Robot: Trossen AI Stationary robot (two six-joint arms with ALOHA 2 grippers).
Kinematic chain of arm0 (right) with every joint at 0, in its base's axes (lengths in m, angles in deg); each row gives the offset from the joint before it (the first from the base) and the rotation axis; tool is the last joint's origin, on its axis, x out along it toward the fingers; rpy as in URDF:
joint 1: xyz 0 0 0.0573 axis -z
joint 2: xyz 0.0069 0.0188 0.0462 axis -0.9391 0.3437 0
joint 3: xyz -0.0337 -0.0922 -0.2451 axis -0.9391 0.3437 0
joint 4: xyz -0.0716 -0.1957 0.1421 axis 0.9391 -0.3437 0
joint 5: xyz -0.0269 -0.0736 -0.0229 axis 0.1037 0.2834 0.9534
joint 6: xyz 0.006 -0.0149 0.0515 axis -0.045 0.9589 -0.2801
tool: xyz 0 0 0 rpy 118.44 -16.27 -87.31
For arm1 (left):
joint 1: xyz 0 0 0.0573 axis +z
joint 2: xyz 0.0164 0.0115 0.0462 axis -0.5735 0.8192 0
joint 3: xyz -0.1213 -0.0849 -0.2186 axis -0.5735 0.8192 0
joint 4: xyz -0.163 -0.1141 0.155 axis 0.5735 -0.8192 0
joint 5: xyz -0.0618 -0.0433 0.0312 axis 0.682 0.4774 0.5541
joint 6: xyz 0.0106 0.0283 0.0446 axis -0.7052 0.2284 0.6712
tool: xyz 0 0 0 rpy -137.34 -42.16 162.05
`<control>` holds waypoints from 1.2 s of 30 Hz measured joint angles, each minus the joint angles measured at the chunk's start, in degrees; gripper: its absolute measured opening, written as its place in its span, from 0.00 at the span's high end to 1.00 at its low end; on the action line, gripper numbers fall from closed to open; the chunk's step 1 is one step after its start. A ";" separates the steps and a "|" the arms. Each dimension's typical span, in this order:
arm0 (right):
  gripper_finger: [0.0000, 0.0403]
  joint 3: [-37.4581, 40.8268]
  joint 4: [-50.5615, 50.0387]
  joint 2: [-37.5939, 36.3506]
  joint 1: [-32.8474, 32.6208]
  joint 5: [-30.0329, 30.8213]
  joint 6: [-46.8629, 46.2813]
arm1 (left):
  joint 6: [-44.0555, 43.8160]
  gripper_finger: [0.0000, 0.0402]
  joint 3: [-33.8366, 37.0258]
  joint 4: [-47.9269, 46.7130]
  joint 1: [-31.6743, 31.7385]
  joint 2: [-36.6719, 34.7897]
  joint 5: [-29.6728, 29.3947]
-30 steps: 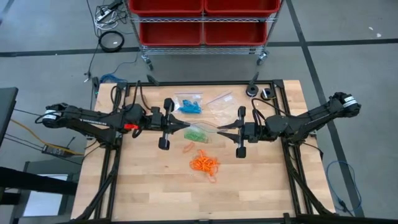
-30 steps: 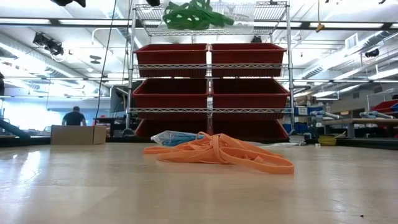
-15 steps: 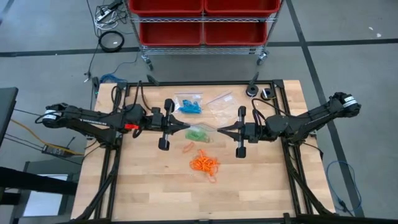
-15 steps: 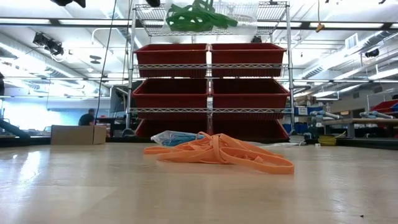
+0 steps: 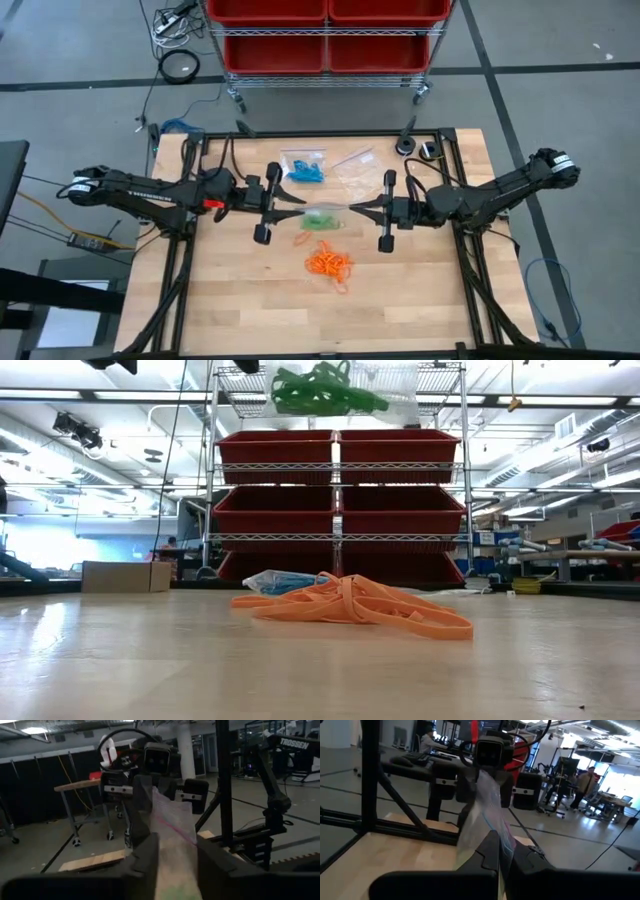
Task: Sort rubber bands
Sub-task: Close the bottom transparent zip bag
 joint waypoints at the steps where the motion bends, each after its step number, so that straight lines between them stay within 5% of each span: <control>1: 1.00 0.00 -0.18 0.00 -0.10 0.00 -0.11 | -0.70 0.63 0.00 -0.22 0.00 0.00 0.01; 8: 1.00 0.00 -0.20 0.00 -0.10 0.00 -0.13 | -4.19 0.47 0.00 -0.64 0.00 0.00 0.28; 21: 1.00 0.00 -0.18 0.00 -0.08 0.00 -0.12 | -8.69 0.62 0.00 -2.14 0.00 -0.02 -1.60; 36: 1.00 -0.02 3.30 0.00 -0.21 1.73 3.55 | -10.15 0.62 -0.02 0.30 0.00 0.70 -3.78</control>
